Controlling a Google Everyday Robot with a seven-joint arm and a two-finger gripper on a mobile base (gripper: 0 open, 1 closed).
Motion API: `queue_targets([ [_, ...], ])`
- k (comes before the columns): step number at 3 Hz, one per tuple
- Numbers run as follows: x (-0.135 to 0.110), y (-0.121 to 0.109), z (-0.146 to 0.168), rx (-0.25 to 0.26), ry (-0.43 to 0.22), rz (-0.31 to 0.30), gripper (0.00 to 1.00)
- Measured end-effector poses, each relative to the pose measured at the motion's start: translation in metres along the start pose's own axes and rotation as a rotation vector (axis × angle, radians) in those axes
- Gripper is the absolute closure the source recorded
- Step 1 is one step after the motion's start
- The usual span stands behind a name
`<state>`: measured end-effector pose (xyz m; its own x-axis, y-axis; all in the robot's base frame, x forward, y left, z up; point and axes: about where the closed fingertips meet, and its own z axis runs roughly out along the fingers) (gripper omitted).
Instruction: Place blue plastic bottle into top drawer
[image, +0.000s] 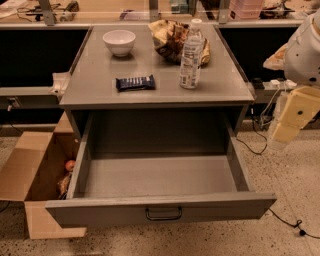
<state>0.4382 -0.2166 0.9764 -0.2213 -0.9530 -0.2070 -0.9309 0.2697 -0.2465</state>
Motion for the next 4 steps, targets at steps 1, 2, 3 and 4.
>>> queue_targets([
  [1,0.000,0.000,0.000,0.000,0.000,0.000,0.00],
  [2,-0.001,-0.028,0.006,0.052,-0.057,-0.001,0.00],
  [3,0.000,-0.098,0.035,0.144,-0.215,0.110,0.00],
  [4,-0.014,-0.150,0.056,0.216,-0.404,0.227,0.00],
])
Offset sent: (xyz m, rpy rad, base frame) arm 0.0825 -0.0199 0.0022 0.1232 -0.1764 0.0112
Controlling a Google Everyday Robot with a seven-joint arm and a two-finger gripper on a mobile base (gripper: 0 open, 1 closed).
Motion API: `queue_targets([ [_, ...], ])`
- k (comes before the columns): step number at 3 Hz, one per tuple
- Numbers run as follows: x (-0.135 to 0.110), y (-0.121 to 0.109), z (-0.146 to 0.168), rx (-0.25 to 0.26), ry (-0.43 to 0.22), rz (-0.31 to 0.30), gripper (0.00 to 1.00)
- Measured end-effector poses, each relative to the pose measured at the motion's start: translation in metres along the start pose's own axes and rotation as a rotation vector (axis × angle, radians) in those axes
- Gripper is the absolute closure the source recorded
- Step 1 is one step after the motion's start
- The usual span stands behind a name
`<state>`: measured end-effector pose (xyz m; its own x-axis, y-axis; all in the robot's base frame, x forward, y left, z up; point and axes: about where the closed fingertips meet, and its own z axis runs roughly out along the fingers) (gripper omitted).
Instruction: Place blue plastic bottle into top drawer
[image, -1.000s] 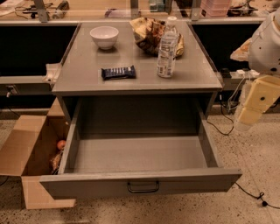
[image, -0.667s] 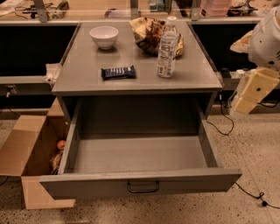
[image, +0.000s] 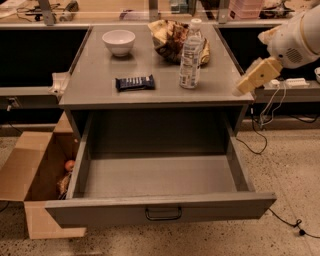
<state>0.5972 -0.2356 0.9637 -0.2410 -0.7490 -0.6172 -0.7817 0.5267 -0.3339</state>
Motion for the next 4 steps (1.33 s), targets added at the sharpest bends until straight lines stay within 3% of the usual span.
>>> queue_targets([
  [1,-0.007,-0.011,0.004,0.041,-0.026,-0.001,0.00],
  [2,-0.007,-0.011,0.004,0.041,-0.026,-0.001,0.00],
  [3,-0.024,-0.032,0.016,0.066,-0.110,0.044,0.00],
  [4,-0.058,-0.064,0.033,0.072,-0.265,0.130,0.00],
])
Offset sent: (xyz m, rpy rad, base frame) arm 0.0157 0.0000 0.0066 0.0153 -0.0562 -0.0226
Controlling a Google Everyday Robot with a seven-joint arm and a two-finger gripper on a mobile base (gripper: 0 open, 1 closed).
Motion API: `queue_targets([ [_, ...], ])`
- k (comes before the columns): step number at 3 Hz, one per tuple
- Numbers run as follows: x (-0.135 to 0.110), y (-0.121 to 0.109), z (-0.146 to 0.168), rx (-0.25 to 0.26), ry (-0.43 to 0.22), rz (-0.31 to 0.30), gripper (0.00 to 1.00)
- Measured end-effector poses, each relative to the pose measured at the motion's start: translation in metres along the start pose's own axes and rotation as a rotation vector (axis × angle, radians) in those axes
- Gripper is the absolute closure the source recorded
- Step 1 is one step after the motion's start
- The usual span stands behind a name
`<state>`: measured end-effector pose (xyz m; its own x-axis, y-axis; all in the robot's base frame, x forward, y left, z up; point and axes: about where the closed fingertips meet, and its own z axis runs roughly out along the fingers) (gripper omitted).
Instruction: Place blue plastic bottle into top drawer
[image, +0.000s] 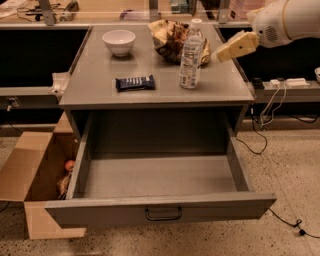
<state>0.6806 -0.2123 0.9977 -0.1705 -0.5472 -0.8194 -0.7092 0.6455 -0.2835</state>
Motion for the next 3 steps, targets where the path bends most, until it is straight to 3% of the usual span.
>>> queue_targets([
  [1,-0.038,-0.011,0.024,-0.041,-0.136,0.073,0.00],
  [2,-0.039,-0.008,0.027,-0.046,-0.140,0.085,0.00],
  [3,-0.048,0.005,0.046,-0.078,-0.161,0.149,0.00],
])
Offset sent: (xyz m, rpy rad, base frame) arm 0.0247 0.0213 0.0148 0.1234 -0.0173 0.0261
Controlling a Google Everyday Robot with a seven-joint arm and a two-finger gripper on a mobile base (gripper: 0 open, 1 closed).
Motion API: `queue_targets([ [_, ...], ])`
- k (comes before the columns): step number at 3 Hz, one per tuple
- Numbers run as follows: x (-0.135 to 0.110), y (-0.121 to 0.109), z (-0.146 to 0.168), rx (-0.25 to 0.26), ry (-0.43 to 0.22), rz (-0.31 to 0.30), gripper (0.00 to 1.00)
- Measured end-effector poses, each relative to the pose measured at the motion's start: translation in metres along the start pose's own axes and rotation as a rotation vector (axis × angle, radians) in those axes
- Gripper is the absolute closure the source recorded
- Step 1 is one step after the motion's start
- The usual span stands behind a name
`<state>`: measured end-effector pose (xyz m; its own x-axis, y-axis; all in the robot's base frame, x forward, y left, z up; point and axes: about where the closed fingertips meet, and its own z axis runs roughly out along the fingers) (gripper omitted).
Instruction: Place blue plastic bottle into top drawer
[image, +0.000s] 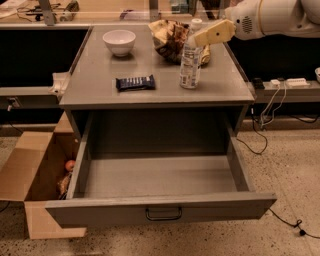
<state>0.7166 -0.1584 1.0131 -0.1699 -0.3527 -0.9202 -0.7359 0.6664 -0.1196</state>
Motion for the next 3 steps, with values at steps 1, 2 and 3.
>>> queue_targets([
  [1,-0.019,0.009,0.023,-0.014,-0.045,0.049,0.00],
  [2,-0.028,0.018,0.039,-0.016,-0.073,0.090,0.00],
  [3,-0.011,0.026,0.051,-0.012,-0.084,0.132,0.00],
])
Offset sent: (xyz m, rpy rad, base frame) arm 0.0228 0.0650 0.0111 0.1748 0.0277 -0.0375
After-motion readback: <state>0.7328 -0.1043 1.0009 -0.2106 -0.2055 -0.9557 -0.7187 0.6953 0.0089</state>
